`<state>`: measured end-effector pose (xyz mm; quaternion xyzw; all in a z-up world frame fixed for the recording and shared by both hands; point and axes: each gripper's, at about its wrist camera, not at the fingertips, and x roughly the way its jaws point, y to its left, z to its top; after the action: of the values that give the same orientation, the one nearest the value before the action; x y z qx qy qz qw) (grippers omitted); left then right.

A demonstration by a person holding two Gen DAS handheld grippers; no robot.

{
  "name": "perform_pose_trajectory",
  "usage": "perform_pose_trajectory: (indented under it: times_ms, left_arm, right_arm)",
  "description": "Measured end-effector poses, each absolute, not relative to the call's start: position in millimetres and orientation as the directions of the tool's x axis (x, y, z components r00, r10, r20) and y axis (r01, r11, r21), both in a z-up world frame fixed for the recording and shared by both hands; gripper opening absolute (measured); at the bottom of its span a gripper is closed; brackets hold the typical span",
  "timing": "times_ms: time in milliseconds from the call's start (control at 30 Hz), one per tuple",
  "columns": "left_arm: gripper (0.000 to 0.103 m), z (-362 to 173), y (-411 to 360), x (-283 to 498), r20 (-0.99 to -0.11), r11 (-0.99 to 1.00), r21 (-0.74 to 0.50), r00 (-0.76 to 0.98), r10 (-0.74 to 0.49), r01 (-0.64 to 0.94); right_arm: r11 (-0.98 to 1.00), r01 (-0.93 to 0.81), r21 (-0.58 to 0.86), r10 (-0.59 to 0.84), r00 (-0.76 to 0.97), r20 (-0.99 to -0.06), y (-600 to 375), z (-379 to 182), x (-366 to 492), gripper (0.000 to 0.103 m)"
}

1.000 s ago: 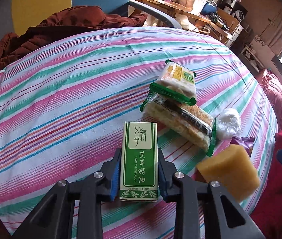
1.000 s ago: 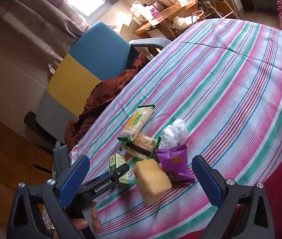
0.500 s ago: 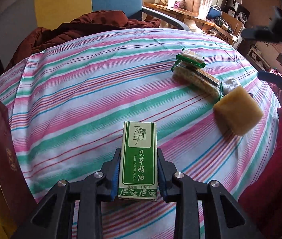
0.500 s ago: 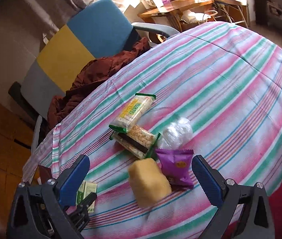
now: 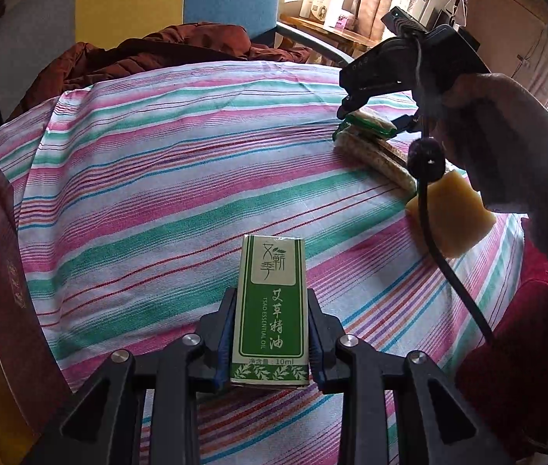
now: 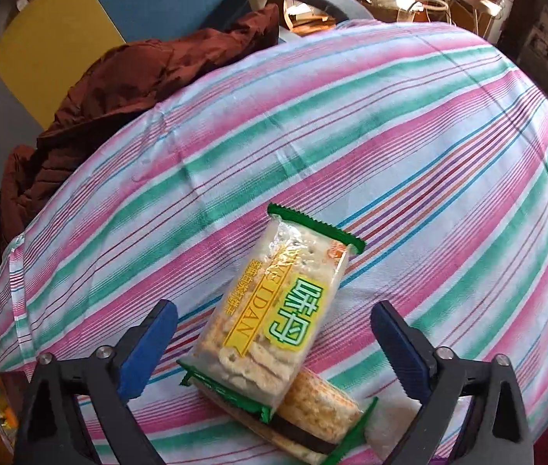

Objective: Organize objects
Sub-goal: 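Grasp the WEIDAN cracker packet with the right tool, then hold green box in left tool while right tool holds cracker packet above cloth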

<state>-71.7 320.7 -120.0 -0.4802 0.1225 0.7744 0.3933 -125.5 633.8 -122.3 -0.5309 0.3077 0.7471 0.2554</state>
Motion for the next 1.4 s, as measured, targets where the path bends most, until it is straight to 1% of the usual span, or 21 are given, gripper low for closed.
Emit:
perform_pose_trajectory:
  times_ms: [33,67,100,200,300,433,500,667,833,900,933,967,1000,1033,1067,1100,1133,1167,1200,1300,1400]
  left_arm:
    - [0.032,-119.9,320.9,-71.8,-0.838,-0.661,-0.192,-0.229,0.495,-0.726]
    - [0.032,-120.0,320.7,-71.8,-0.837,-0.661,-0.193,-0.230,0.497,-0.725]
    - [0.032,-120.4,322.5,-71.4,-0.836,-0.662,-0.190,-0.235,0.496,-0.725]
    - [0.032,-120.8,324.6,-68.9,-0.833,-0.663,-0.175,-0.249,0.494,-0.728]
    - [0.032,-119.9,324.3,-68.2,-0.831,-0.664,-0.173,-0.254,0.494,-0.727]
    - [0.032,-121.2,324.6,-68.9,-0.836,-0.672,-0.157,-0.265,0.481,-0.723]
    - [0.032,-120.3,321.9,-64.7,-0.839,-0.679,-0.148,-0.272,0.471,-0.719]
    - [0.032,-120.4,312.7,-55.9,-0.840,-0.688,-0.129,-0.291,0.459,-0.714]
    - [0.032,-122.7,310.8,-53.0,-0.831,-0.697,-0.122,-0.311,0.461,-0.707]
    - [0.032,-123.3,309.1,-51.4,-0.825,-0.700,-0.124,-0.319,0.466,-0.703]
    - [0.032,-123.3,309.1,-50.1,-0.823,-0.700,-0.122,-0.323,0.468,-0.703]
    - [0.032,-123.5,308.7,-49.5,-0.820,-0.700,-0.121,-0.327,0.469,-0.704]
    - [0.032,-123.2,308.4,-49.6,-0.819,-0.700,-0.123,-0.326,0.471,-0.703]
    - [0.032,-122.9,308.8,-50.0,-0.819,-0.700,-0.125,-0.325,0.473,-0.703]
    - [0.032,-122.8,308.8,-50.1,-0.819,-0.699,-0.125,-0.324,0.473,-0.704]
    - [0.032,-123.1,308.6,-49.3,-0.820,-0.698,-0.126,-0.323,0.473,-0.705]
    - [0.032,-123.8,309.2,-49.4,-0.820,-0.698,-0.125,-0.322,0.472,-0.705]
    - [0.032,-123.9,308.8,-49.3,-0.819,-0.697,-0.128,-0.322,0.475,-0.705]
    - [0.032,-123.8,308.7,-49.7,-0.818,-0.698,-0.129,-0.322,0.477,-0.705]
    - [0.032,-124.1,308.3,-49.4,-0.816,-0.697,-0.128,-0.324,0.478,-0.706]
    - [0.032,-124.2,308.1,-49.0,-0.815,-0.696,-0.127,-0.326,0.480,-0.707]
  right_arm:
    - [-0.697,-0.701,0.152,0.094,-0.300,-0.949,631.3,-119.8,-125.7,0.063]
    - [-0.714,-0.683,0.153,0.105,-0.321,-0.941,628.4,-114.8,-123.9,0.051]
    - [-0.724,-0.666,0.180,0.094,-0.354,-0.931,625.7,-108.8,-119.9,0.045]
    - [-0.768,-0.615,0.178,0.123,-0.413,-0.902,610.4,-85.5,-102.9,0.044]
    - [-0.817,-0.546,0.185,0.110,-0.462,-0.880,585.6,-65.8,-85.2,0.044]
    - [-0.851,-0.464,0.245,0.043,-0.527,-0.849,551.6,-51.8,-58.3,0.044]
    - [-0.869,-0.418,0.263,0.004,-0.540,-0.842,533.4,-53.5,-52.1,0.044]
    - [-0.916,-0.314,0.250,-0.074,-0.480,-0.874,491.8,-79.8,-54.2,0.044]
    - [-0.960,-0.249,0.125,-0.025,-0.371,-0.928,471.5,-115.7,-72.7,0.044]
    - [-0.980,-0.194,0.048,0.026,-0.358,-0.933,459.1,-120.4,-77.1,0.049]
    - [-0.985,-0.169,0.032,0.032,-0.362,-0.931,455.0,-121.4,-77.8,0.049]
    - [-0.986,-0.164,0.030,0.032,-0.364,-0.931,454.6,-122.9,-78.1,0.052]
    - [-0.984,-0.169,0.046,0.020,-0.367,-0.930,456.4,-123.7,-78.2,0.058]
    - [-0.982,-0.178,0.069,0.001,-0.369,-0.930,459.1,-124.6,-78.3,0.062]
    - [-0.979,-0.181,0.095,-0.022,-0.370,-0.929,460.4,-126.5,-79.0,0.073]
    - [-0.979,-0.173,0.108,-0.037,-0.368,-0.929,459.2,-128.9,-79.8,0.086]
    - [-0.983,-0.155,0.096,-0.035,-0.359,-0.933,454.7,-132.2,-80.6,0.093]
    - [-0.988,-0.143,0.056,-0.005,-0.330,-0.944,449.0,-137.3,-81.8,0.103]
    - [-0.990,-0.138,0.031,0.017,-0.338,-0.941,445.5,-137.3,-81.1,0.103]
    - [-0.980,-0.174,0.093,-0.030,-0.333,-0.942,456.4,-137.5,-80.5,0.103]
    - [-0.979,-0.181,0.095,-0.027,-0.344,-0.939,458.2,-139.0,-78.1,0.103]
